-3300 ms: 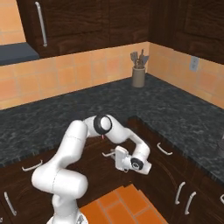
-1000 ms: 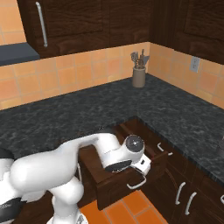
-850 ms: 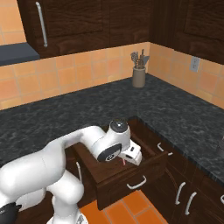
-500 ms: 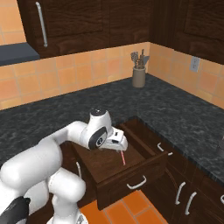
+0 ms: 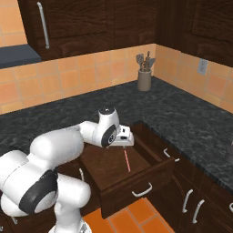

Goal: Take a straw from the drawer in front and place it inside the glass cup on the dining counter.

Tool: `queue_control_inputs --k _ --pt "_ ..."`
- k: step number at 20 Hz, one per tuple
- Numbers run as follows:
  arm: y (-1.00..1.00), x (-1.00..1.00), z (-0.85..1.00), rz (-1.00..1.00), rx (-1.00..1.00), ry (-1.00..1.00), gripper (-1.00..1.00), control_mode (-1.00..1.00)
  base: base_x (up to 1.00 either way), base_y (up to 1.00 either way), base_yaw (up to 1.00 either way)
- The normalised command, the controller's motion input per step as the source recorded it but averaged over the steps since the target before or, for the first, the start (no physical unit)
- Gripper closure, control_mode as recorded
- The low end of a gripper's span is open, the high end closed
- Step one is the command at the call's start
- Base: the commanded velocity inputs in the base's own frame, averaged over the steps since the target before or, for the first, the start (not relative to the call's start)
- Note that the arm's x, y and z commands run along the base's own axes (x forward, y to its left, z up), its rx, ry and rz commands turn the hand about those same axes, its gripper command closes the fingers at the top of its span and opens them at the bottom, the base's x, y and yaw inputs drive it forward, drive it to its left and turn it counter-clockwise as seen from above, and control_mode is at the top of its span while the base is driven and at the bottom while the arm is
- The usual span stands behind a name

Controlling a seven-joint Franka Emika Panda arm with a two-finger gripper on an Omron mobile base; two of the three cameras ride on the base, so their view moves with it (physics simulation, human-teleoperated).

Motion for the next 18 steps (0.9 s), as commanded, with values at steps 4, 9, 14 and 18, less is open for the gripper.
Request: queue_control_inputs --k 4,9,14,18 --pt "0.18 0.63 -0.48 0.00 -0.10 0.05 -1.00 -1.00 0.00 0.00 0.00" --pt "0.00 0.57 -0.74 0.00 -0.03 0.03 -1.00 -1.00 0.00 0.00 0.00" --pt "-0.06 0.48 -0.66 0.02 0.00 0.02 -1.00 -1.00 0.00 0.00 0.00" --pt "-0.33 0.32 -0.59 0.04 0.00 0.00 -1.00 -1.00 0.00 0.00 0.00"
